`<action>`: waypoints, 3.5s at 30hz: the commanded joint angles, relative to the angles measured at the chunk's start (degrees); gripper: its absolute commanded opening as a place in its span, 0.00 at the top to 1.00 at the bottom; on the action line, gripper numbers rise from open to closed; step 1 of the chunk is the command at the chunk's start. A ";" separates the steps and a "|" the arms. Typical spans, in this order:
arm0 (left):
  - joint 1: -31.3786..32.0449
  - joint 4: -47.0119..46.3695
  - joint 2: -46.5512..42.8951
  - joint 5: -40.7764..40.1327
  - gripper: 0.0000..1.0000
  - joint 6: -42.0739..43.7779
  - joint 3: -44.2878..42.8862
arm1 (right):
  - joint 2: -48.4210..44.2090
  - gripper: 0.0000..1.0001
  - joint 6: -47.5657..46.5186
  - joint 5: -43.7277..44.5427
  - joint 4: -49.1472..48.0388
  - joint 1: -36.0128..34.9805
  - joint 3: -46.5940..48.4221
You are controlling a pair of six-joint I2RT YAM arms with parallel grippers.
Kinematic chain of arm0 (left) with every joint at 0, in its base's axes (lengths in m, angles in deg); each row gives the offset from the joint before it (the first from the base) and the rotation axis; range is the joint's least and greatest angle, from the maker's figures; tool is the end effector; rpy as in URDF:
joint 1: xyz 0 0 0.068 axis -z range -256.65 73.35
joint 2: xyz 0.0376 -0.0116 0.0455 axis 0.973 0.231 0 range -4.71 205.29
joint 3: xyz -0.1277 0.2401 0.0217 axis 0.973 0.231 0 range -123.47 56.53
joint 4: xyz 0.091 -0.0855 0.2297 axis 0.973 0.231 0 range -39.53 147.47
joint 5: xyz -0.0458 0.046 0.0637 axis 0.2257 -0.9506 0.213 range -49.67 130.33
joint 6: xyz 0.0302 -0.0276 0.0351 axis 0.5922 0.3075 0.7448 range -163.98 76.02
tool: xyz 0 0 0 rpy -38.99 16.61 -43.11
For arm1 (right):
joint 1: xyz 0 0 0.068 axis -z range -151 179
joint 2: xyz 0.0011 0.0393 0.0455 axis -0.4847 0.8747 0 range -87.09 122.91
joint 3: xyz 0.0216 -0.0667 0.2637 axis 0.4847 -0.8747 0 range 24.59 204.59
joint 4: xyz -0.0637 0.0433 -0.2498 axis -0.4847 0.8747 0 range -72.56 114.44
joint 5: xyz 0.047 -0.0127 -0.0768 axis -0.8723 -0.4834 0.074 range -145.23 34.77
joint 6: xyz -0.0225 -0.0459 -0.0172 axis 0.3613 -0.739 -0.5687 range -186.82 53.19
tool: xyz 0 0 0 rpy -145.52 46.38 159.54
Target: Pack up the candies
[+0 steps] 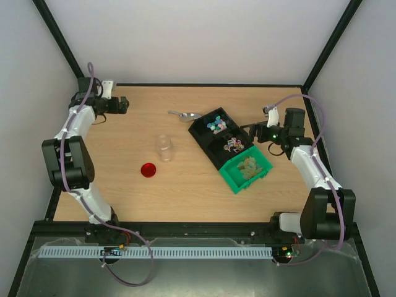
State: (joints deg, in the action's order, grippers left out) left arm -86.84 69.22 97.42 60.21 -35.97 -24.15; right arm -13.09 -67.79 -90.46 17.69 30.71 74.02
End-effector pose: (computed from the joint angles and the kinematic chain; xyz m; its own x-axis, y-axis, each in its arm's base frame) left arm 0.4032 0.0602 0.2686 -0.6165 0.0223 -0.7870 0.1769 0.9780 -0.1108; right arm 0.2890 0.0117 0.2767 -0.4111 -0.0016 -0.9116 -0.5058 0.8323 0.2267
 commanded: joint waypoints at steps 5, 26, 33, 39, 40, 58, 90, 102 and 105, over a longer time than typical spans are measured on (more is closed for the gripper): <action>4.46 16.27 12.76 10.79 0.01 24.22 -18.48 | 1.68 0.01 -5.71 -11.23 8.75 0.84 3.85; 17.13 27.68 40.20 16.16 0.01 58.85 -45.03 | 0.18 0.01 -10.21 -13.85 11.52 2.13 2.03; 19.34 20.82 43.15 13.46 0.03 59.49 -45.98 | 0.93 0.01 -10.78 -13.33 11.72 2.26 1.48; 20.41 19.52 46.47 14.46 0.15 61.42 -48.26 | 1.63 0.01 -10.63 -13.31 11.53 2.33 1.45; 20.39 19.14 46.74 15.01 0.19 61.76 -48.26 | 1.74 0.01 -10.63 -13.30 11.60 2.33 1.44; 20.57 23.58 44.04 12.64 0.71 70.81 -40.14 | 3.21 0.01 -10.62 -13.07 11.48 2.33 1.93; 32.48 10.27 -6.35 -8.35 0.98 54.30 -7.90 | 7.12 0.14 17.05 -13.47 16.63 0.20 25.63; 51.37 9.83 -11.82 -23.60 0.98 46.52 -3.33 | 4.27 0.30 12.82 -17.06 24.71 -4.75 22.22; 52.97 9.17 -12.16 -24.69 0.98 45.87 -2.65 | 4.08 0.39 11.81 -17.63 25.73 -5.63 20.04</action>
State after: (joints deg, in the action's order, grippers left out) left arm -35.54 78.83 87.69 39.69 12.51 -27.08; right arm -8.11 -53.97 -105.67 37.80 26.30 97.01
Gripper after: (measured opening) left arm 0.113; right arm 0.663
